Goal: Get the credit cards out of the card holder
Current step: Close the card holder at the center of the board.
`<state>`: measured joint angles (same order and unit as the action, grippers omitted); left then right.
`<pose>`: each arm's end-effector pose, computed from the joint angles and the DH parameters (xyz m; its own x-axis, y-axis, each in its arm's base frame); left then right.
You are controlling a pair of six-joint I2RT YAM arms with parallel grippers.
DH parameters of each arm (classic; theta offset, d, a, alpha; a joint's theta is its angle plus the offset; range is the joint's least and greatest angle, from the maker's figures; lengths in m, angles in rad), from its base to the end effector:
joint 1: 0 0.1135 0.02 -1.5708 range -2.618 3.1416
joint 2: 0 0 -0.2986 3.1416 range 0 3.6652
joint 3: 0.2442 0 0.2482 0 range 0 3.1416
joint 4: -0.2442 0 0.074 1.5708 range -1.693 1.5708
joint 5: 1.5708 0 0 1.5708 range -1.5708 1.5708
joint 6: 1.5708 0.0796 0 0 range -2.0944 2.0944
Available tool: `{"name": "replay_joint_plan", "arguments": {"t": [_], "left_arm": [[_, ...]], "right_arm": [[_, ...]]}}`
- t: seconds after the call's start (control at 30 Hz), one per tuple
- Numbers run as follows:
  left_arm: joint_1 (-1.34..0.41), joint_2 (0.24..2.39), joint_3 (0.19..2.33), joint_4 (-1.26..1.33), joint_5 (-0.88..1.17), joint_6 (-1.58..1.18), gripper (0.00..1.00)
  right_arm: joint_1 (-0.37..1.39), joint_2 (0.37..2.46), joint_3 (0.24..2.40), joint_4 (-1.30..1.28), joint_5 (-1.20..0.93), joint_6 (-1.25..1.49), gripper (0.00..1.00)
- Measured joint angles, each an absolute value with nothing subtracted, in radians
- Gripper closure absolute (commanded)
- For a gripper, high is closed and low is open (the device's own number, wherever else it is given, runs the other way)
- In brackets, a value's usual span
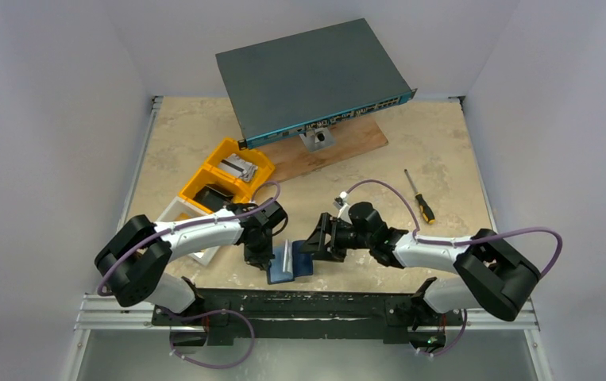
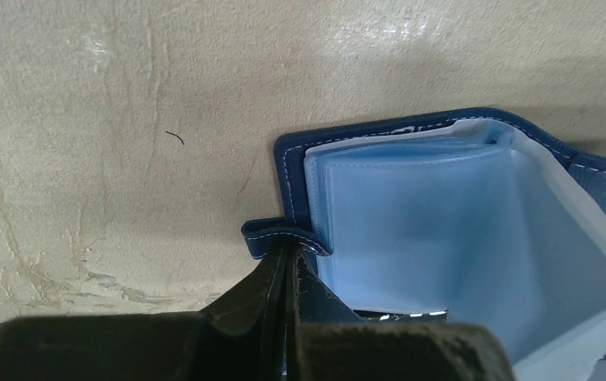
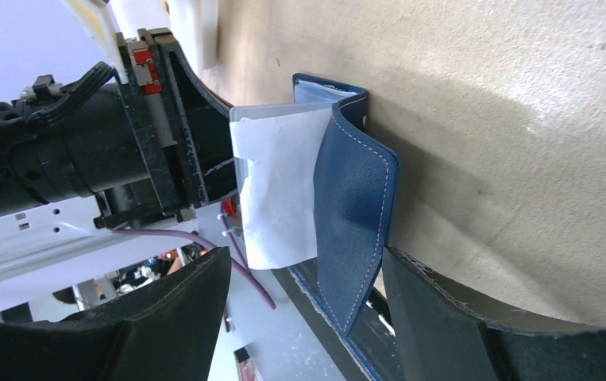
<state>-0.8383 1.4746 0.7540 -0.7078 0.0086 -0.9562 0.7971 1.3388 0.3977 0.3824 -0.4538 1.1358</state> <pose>0.1558 -0.1742 0.1449 -0.9898 -0.1212 -0.0749 -0.1116 0.9864 -0.1209 0.1603 0.2140 0.1676 -0.9747 0.1686 -0.1466 -0.0445 0.4965 0.8669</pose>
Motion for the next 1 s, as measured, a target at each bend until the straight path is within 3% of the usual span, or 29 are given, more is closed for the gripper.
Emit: {"name": "replay_joint_plan", "arguments": {"t": [0.3,0.47,0.67,1.0], "left_arm": [[-0.838,1.478,0.756,-0.704,0.018,-0.929,1.0],[-0.838,1.478,0.754,-0.683,0.036,-0.91,1.0],[-0.867,1.527,0.762,-0.442,0.141,-0.905,1.0],[-0.867,1.56,0.761,-0.301,0.177,-0.905,1.0]], "right_arm": [[0.797,1.337,0.398,0.428,-0.464,1.174,0.33],[0.798,1.337,0.413,0.443,-0.463,1.195,0.41],[0.799,1.332,0.425,0.425,-0.443,1.197,0.55],[0.804,1.345,0.442,0.382,-0.387,1.193,0.66]]}}
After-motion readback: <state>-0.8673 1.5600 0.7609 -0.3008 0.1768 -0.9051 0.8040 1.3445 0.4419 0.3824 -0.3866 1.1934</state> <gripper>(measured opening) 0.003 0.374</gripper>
